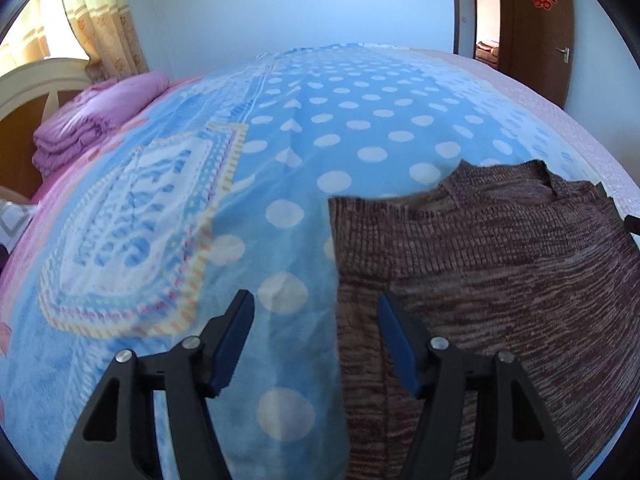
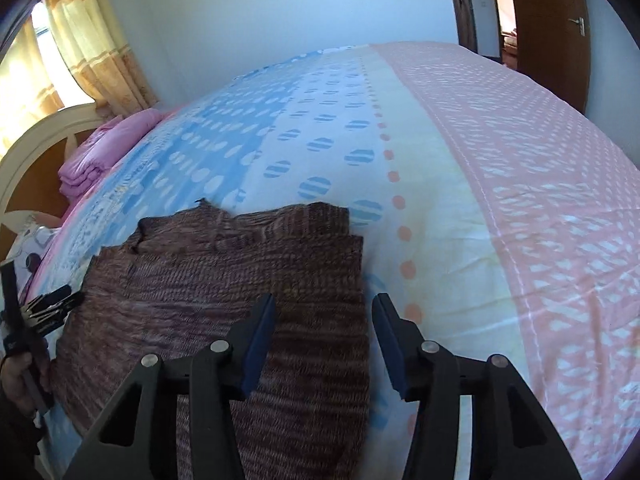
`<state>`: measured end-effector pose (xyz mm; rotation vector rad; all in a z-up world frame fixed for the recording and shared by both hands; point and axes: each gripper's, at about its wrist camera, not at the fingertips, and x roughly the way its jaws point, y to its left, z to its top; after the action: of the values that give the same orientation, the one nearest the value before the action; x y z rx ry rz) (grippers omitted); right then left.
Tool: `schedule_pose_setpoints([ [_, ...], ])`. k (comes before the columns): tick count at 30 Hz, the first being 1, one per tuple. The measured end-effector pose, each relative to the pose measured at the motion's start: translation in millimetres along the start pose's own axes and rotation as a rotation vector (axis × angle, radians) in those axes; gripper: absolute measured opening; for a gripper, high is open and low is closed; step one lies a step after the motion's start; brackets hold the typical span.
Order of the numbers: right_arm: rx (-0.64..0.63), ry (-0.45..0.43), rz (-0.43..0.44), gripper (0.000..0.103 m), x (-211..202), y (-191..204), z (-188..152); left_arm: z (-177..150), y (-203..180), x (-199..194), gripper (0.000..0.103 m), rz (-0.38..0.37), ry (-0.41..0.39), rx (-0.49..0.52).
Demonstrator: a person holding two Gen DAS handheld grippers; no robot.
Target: Fold small clothes
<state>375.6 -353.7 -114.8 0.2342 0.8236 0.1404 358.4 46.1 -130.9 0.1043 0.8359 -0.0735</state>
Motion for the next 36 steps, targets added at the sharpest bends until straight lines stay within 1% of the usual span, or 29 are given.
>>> schedule_pose_setpoints([
  [1, 0.019, 0.003, 0.007, 0.051, 2, -4, 1, 5, 4, 0, 0.066, -0.038, -0.01, -0.003],
  [3, 0.032, 0.006, -0.003, 0.05, 7, -9, 3, 12, 8, 6, 0.066, -0.134, 0.013, -0.014],
  [4, 0.032, 0.009, -0.001, 0.048, 8, -10, 3, 15, 9, 9, 0.066, -0.156, 0.023, -0.024],
  [6, 0.041, 0.02, 0.025, 0.037, 11, -14, 2, 18, 8, 16, 0.065, -0.194, 0.029, -0.032],
  [7, 0.047, 0.023, 0.037, 0.035, 12, -15, 2, 20, 6, 22, 0.063, -0.208, 0.04, -0.027],
  [9, 0.045, 0.022, 0.05, 0.025, 13, -16, 1, 21, 2, 28, 0.047, -0.217, 0.042, -0.025],
  [10, 0.041, 0.021, 0.054, 0.023, 12, -15, 0, 21, 0, 31, 0.042, -0.231, 0.046, -0.027],
  [11, 0.028, 0.014, 0.056, 0.015, 11, -14, 0, 21, 0, 31, 0.029, -0.245, 0.041, -0.034],
  [12, 0.012, 0.006, 0.05, 0.011, 9, -11, 0, 21, -1, 29, 0.009, -0.261, 0.025, -0.038],
  [13, -0.006, 0.0, 0.045, 0.01, 8, -9, 0, 20, -3, 26, 0.007, -0.256, 0.007, -0.025],
  [14, -0.032, -0.009, 0.033, 0.009, 6, -5, -1, 19, -6, 23, 0.006, -0.235, -0.007, -0.006],
  [16, -0.068, -0.028, 0.007, 0.008, 2, 1, -1, 20, -8, 21, 0.005, -0.214, -0.022, 0.017],
  [18, -0.089, -0.065, -0.017, 0.008, -5, 5, 0, 23, -3, 15, 0.005, -0.187, -0.056, -0.006],
  [20, -0.107, -0.112, -0.033, 0.008, -15, 9, 3, 28, 6, 8, 0.005, -0.198, -0.088, -0.04],
  [22, -0.126, -0.135, -0.045, 0.008, -21, 14, 6, 33, 11, 4, 0.005, -0.205, -0.103, -0.062],
  [25, -0.156, -0.168, -0.065, 0.008, -27, 21, 11, 37, 9, 0, 0.005, -0.188, -0.127, -0.052],
  [27, -0.149, -0.192, -0.072, 0.008, -30, 23, 15, 39, 14, -6, 0.005, -0.189, -0.155, -0.083],
  [29, -0.138, -0.199, -0.079, 0.008, -30, 22, 18, 40, 18, -5, 0.005, -0.183, -0.167, -0.112],
  [30, -0.132, -0.195, -0.091, 0.008, -27, 21, 19, 39, 19, -1, 0.005, -0.18, -0.161, -0.116],
  [31, -0.127, -0.185, -0.094, 0.008, -23, 21, 18, 37, 17, 7, 0.005, -0.17, -0.136, -0.111],
  [32, -0.117, -0.15, -0.089, 0.008, -14, 17, 18, 36, 14, 14, 0.005, -0.156, -0.112, -0.099],
  [34, -0.111, -0.109, -0.104, 0.008, 0, 15, 17, 29, 9, 29, 0.006, -0.125, -0.067, -0.071],
  [35, -0.107, -0.075, -0.099, 0.009, 7, 13, 16, 27, 7, 34, 0.012, -0.112, -0.044, -0.063],
  [36, -0.105, -0.057, -0.086, 0.01, 10, 13, 15, 26, 7, 34, 0.013, -0.101, -0.029, -0.061],
])
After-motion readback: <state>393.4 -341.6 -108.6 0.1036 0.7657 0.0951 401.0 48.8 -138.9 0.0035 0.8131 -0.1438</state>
